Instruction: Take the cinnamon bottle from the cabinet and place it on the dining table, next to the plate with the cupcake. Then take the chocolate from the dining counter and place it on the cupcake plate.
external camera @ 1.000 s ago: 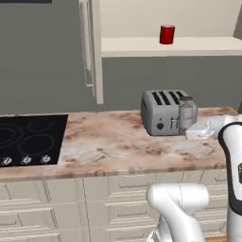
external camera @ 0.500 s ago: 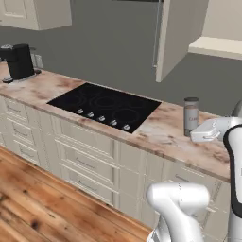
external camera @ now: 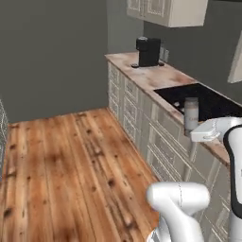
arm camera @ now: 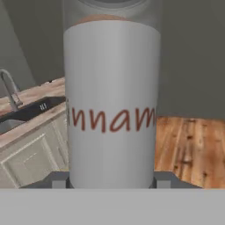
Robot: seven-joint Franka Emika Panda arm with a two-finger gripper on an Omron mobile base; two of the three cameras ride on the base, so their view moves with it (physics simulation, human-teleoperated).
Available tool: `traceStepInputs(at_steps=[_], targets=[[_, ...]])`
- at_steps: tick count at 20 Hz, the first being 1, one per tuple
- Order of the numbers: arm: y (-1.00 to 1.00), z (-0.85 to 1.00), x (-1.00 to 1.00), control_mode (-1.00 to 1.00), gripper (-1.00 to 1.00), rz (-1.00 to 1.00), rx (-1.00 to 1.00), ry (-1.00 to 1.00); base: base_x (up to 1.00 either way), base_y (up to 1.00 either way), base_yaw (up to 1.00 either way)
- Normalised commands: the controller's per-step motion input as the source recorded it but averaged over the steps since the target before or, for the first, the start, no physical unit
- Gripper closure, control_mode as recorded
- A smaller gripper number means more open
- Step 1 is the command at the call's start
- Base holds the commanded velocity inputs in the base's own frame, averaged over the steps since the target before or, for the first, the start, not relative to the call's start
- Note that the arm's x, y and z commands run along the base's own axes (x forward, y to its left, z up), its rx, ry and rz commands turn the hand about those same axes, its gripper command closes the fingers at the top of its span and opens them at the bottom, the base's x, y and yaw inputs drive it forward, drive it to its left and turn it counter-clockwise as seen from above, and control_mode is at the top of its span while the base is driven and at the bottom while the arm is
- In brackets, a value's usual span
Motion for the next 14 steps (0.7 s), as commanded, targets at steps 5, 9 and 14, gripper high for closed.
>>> traceStepInputs(at_steps=[5,9,14], targets=[[0.00,0.00,0.00,1.00,1.00,0.00,0.00,0.00,-0.05,0.00,1.00],[0.00,0.00,0.00,1.00,1.00,0.00,0.00,0.00,-0.01,0.00,1.00],[0.00,0.00,0.00,1.00,1.00,0.00,0.00,0.00,0.06,0.10,0.86]])
